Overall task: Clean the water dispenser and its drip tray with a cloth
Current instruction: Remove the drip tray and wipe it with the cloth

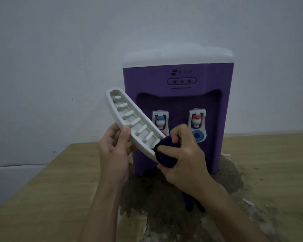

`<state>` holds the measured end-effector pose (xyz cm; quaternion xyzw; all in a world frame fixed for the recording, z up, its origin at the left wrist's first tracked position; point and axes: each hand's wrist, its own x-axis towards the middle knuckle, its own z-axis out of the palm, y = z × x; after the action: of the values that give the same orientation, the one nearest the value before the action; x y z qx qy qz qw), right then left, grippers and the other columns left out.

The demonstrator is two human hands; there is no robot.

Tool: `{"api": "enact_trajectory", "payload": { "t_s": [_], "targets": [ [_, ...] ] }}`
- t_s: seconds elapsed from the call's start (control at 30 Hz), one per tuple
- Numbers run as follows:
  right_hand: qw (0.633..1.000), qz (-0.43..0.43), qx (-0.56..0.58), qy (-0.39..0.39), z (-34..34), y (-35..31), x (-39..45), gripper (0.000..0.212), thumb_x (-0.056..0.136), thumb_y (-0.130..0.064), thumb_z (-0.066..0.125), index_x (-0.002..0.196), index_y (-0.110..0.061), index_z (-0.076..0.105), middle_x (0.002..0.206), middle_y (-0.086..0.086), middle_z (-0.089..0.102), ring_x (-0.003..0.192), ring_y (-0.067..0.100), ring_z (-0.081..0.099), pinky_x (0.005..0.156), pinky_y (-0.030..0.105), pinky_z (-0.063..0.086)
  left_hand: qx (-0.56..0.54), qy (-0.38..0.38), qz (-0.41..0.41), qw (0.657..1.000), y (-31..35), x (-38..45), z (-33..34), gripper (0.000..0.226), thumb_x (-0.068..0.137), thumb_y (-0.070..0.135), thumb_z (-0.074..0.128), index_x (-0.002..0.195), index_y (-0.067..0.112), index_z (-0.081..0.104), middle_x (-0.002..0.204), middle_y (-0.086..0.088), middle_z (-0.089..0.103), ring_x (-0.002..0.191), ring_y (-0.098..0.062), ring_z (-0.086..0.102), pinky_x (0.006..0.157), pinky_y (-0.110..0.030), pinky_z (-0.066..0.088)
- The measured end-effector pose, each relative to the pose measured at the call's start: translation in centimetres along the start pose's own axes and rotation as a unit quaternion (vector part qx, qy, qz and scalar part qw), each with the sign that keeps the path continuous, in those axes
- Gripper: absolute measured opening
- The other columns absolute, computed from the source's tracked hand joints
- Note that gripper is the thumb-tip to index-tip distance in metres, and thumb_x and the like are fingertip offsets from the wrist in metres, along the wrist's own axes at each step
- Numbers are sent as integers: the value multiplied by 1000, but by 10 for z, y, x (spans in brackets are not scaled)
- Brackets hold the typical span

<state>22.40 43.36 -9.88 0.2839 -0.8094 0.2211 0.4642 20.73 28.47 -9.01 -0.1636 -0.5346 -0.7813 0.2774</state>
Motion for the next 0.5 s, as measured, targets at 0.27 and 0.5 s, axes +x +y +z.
{"api": "enact_trajectory", "payload": {
  "t_s": [0.27, 0.5],
  "targets": [
    [994, 26, 18, 102, 2, 8, -4, 37, 42, 0, 89, 75, -6, 73, 77, 8, 47, 78, 11, 39, 58, 22, 39, -29, 16, 35, 999, 4, -5, 14, 43, 79, 25, 55, 116, 2, 55, 87, 6, 72, 86, -12, 68, 66, -25, 57],
    [976, 103, 6, 190, 3, 10, -1, 34, 45, 17, 80, 70, -5, 74, 76, 5, 39, 76, 15, 35, 62, 20, 31, -71, 23, 35, 997, 0, -12, 27, 30, 79, 23, 55, 106, 12, 57, 90, 8, 71, 93, -14, 67, 73, -30, 58]
  ]
}}
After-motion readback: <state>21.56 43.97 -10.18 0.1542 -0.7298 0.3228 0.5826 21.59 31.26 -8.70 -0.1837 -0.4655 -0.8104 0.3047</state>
